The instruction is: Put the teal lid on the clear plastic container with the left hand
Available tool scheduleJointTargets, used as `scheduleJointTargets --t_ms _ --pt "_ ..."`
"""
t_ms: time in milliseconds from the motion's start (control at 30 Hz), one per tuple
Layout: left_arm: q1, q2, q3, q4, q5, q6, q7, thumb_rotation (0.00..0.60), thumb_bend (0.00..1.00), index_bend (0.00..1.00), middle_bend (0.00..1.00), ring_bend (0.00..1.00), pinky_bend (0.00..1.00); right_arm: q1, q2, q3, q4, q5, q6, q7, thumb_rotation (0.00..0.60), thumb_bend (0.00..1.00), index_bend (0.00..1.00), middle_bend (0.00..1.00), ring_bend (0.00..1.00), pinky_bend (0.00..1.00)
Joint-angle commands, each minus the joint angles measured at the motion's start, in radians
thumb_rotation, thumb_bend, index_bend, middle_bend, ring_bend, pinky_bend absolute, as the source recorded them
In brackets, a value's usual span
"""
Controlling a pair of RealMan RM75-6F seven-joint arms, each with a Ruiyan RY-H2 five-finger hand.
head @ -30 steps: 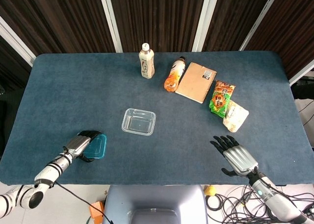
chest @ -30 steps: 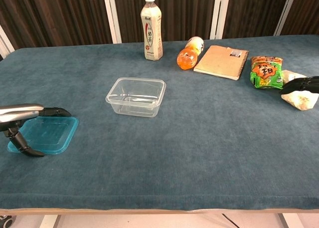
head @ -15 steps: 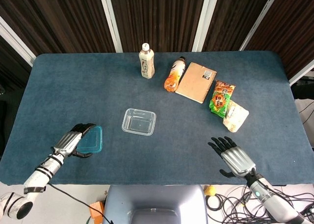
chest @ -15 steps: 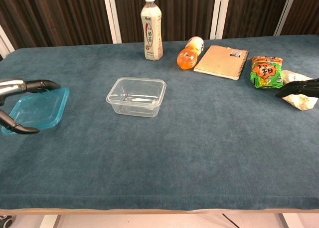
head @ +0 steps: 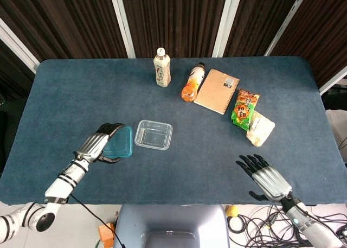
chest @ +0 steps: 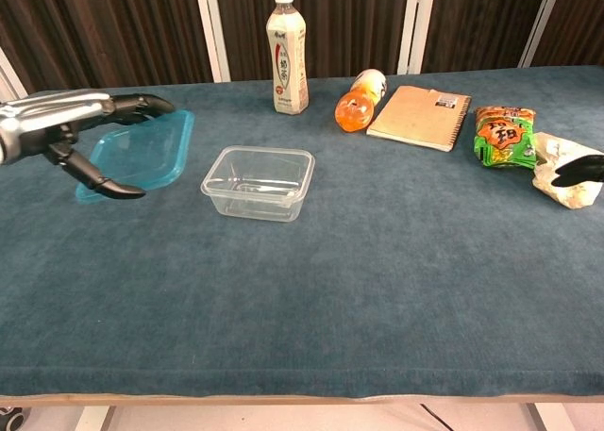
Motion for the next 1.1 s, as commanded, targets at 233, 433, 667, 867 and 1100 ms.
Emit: scheduleJointTargets --t_ms 233,433,667,867,1100 --pt "-0.224 -0.190 -0.098 0.009 -0.333 -0.071 0.400 0.600 0.29 0.39 1.00 0.66 0.00 0.019 0.014 -0.034 0.146 -0.098 0.007 0.232 0.600 0.20 0.00 0.00 0.00 0.00" --pt "-0.314 -0.240 -0.110 0.050 -0.505 -0.071 0.529 0.600 0.29 0.38 1.00 0.66 0.00 0.034 0.012 -0.046 0.209 -0.123 0.002 0.337 0.600 0.20 0.00 0.00 0.00 0.00" --pt "-0.366 -0.260 -0.088 0.108 -0.643 -0.097 0.585 0.600 0.29 0.37 0.99 0.65 0.00 0.033 0.019 -0.056 0.247 -0.150 0.030 0.398 0.600 0.20 0.00 0.00 0.00 0.00" --pt "-0.391 -0.275 -0.079 0.145 -0.672 -0.115 0.582 0.600 0.29 0.37 0.99 0.65 0.00 0.035 0.022 -0.061 0.262 -0.156 0.033 0.420 0.600 0.20 0.00 0.00 0.00 0.00" --pt "-0.410 -0.280 -0.076 0.171 -0.702 -0.117 0.577 0.600 0.29 0.37 0.99 0.65 0.00 0.041 0.018 -0.064 0.265 -0.159 0.027 0.428 0.600 0.20 0.00 0.00 0.00 0.00"
